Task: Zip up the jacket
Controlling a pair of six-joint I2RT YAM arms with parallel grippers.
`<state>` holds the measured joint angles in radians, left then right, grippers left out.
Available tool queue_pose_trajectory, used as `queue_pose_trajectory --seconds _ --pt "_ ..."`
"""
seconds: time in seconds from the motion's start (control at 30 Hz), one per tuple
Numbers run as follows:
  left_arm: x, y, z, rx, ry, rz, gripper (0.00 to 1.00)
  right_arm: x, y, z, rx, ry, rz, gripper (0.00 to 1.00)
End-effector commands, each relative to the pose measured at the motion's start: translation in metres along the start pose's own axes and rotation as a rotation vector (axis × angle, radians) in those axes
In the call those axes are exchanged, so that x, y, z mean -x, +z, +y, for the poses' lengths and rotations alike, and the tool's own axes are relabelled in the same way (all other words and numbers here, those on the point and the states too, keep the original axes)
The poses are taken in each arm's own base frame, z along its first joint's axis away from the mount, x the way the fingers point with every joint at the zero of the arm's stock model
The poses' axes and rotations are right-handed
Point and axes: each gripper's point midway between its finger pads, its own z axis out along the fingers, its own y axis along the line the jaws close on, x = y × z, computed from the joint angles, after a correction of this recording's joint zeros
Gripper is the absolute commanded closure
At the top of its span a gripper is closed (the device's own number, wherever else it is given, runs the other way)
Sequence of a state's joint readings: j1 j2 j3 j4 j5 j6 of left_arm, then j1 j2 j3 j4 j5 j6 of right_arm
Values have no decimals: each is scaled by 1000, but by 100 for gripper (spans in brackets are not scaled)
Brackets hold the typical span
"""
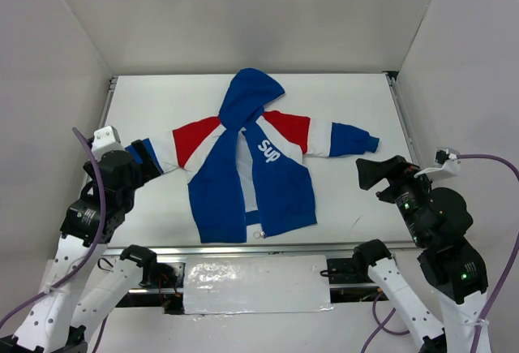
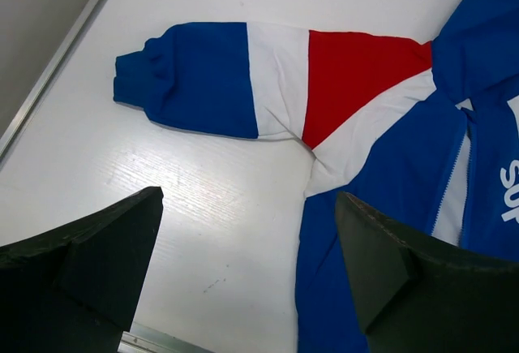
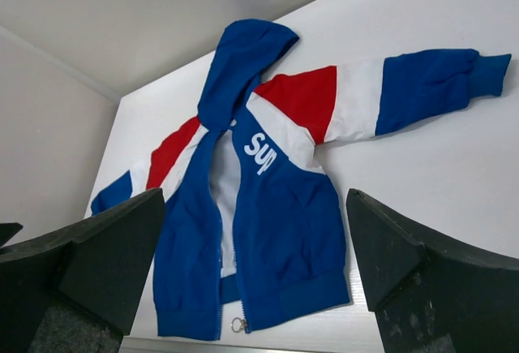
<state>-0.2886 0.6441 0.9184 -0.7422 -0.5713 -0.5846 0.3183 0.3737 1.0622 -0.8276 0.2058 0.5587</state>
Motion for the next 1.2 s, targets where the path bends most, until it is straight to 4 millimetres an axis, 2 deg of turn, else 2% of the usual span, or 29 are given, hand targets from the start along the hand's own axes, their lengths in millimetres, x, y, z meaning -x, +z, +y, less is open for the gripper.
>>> queue_pose_trajectory --seconds 0.0,0.07,0.33,0.5,0.6,0.67,0.7,0.73,0.77,0.8,0.87,0.9,0.93,1.03,1.07,1.1,1.13,1.17 --pt "19 -7 7 37 -57 -56 0 6 -2 -2 -22 15 -20 0" --pt "20 -8 12 66 -81 -72 1 7 -4 -2 -17 18 -26 0" --pt "17 -8 0 -7 -85 -61 1 3 -4 6 45 21 -29 0" --pt "11 -8 -17 -78 -106 -6 1 -16 8 18 90 16 79 0" --pt "-11 -5 -32 -127 -140 101 1 -41 20 32 172 -18 196 0" --pt "-33 2 -39 -127 -151 195 1 -61 33 32 170 -28 290 0" --pt "-43 1 -53 -176 -185 251 1 -69 37 30 158 -33 328 0" --pt "-62 -1 -67 -216 -170 305 1 -75 41 29 149 -36 358 0" --pt "-74 4 -76 -210 -166 321 1 -85 49 26 133 -37 401 0" --pt "-95 -11 -103 -275 -159 369 0 -91 51 27 135 -38 418 0" --pt "-141 -17 -123 -241 -65 432 1 -100 58 22 114 -42 439 0" --pt "-162 -34 -137 -247 -22 436 1 -101 60 22 113 -44 435 0" --pt "-186 -35 -145 -184 57 469 1 -103 61 19 103 -47 437 0" --pt "-227 -48 -154 -119 165 532 4 -105 59 19 109 -52 437 0" --pt "-246 -45 -153 -86 218 541 6 -105 56 19 118 -55 435 0" --pt "-258 -56 -164 -128 239 554 9 -105 55 18 119 -54 432 0" --pt "-274 -58 -166 -116 286 564 9 -104 53 19 130 -58 422 0" --pt "-284 -68 -171 -134 312 573 10 -106 52 17 128 -59 424 0"
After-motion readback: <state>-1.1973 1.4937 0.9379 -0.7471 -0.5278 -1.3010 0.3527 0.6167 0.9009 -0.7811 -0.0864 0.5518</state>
